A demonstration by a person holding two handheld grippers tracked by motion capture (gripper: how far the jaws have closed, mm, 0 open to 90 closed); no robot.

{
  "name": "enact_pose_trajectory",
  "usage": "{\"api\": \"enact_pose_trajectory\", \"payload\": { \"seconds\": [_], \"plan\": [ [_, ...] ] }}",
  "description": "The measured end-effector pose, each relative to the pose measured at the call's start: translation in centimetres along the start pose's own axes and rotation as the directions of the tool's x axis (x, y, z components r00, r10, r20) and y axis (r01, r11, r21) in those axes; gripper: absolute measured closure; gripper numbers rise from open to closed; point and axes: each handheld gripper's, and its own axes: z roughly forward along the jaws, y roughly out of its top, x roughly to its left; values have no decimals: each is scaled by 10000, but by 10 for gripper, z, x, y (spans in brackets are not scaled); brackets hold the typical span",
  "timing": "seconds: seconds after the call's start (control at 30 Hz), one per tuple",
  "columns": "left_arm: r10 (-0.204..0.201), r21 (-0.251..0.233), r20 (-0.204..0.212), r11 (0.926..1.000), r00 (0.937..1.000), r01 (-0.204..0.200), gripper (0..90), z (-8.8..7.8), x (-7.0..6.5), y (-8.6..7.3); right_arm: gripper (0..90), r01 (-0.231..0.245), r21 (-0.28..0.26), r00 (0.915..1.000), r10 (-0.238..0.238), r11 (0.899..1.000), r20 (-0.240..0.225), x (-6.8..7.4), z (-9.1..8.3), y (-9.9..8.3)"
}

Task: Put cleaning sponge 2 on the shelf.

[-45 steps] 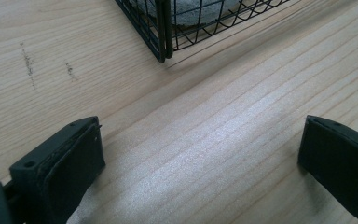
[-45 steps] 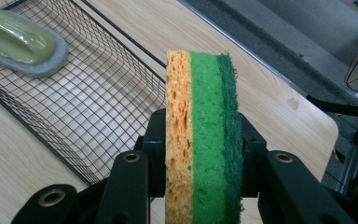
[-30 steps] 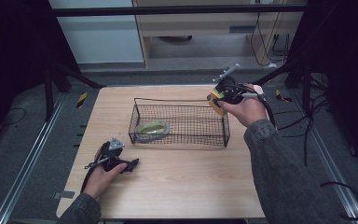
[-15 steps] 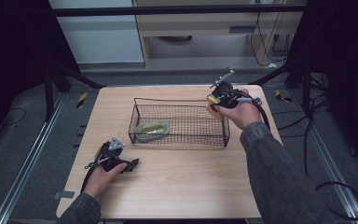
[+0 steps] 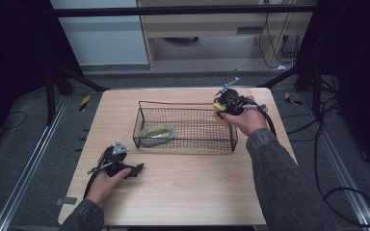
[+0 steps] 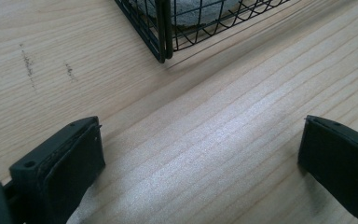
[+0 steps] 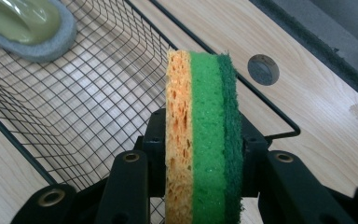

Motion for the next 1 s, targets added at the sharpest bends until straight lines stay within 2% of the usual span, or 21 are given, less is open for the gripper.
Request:
{"api": "enact_pose_trajectory", "payload": {
  "seconds": [0.23, 0.87, 1.0],
  "plan": [
    [2, 2, 7, 10000, 10000, -2, 0, 0, 0, 0, 648, 171, 152, 9998, -172, 9997, 86, 4, 9, -1],
    [8, -2, 6, 10000, 10000, -8, 0, 0, 0, 0, 647, 43, 365, 10000, -45, 9993, 46, 5, 29, -8],
    [6, -3, 6, 10000, 10000, -6, 0, 0, 0, 0, 647, 247, 555, 9996, -252, 9982, 86, 6, 33, -9]
  ]
}}
